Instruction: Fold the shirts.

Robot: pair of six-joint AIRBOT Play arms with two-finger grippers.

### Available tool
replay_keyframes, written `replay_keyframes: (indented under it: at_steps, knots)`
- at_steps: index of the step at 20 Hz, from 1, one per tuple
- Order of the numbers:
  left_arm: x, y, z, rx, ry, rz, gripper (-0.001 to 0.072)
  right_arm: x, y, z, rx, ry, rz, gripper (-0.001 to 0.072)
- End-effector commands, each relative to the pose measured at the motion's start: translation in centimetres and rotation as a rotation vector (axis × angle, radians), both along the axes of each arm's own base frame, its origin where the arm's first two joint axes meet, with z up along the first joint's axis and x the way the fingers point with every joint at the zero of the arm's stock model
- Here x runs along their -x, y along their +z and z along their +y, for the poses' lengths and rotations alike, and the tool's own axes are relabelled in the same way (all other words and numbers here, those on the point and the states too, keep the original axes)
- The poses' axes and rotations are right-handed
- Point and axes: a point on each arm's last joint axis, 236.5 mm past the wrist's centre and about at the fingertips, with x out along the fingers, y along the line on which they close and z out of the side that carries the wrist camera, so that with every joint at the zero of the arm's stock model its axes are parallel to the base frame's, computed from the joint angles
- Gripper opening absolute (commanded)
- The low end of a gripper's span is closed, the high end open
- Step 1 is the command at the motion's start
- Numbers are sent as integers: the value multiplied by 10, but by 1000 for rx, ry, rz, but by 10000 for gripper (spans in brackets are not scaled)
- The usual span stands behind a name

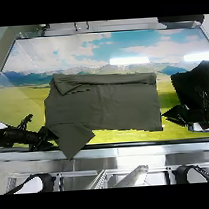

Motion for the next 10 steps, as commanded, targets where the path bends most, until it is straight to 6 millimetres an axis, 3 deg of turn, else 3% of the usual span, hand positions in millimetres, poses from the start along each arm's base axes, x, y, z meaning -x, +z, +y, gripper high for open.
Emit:
replay_keyframes:
  at_steps: [1,5,6,7,10]
  knots:
    - [-12,-10,-12,-3,-18,-19,522,-1,1,0,-3,-5,-4,433]
    - [4,-31,-35,26,-118,67,521,-3,2,0,-7,-12,-9,433]
    - [3,-32,-36,23,-124,65,466,-3,2,0,-6,-12,-9,433]
    - [-1,-29,-35,19,-130,48,422,-3,2,0,-7,-12,-9,433]
    - [-16,-12,-19,-15,-95,-33,423,-4,1,-1,-3,-15,-10,432]
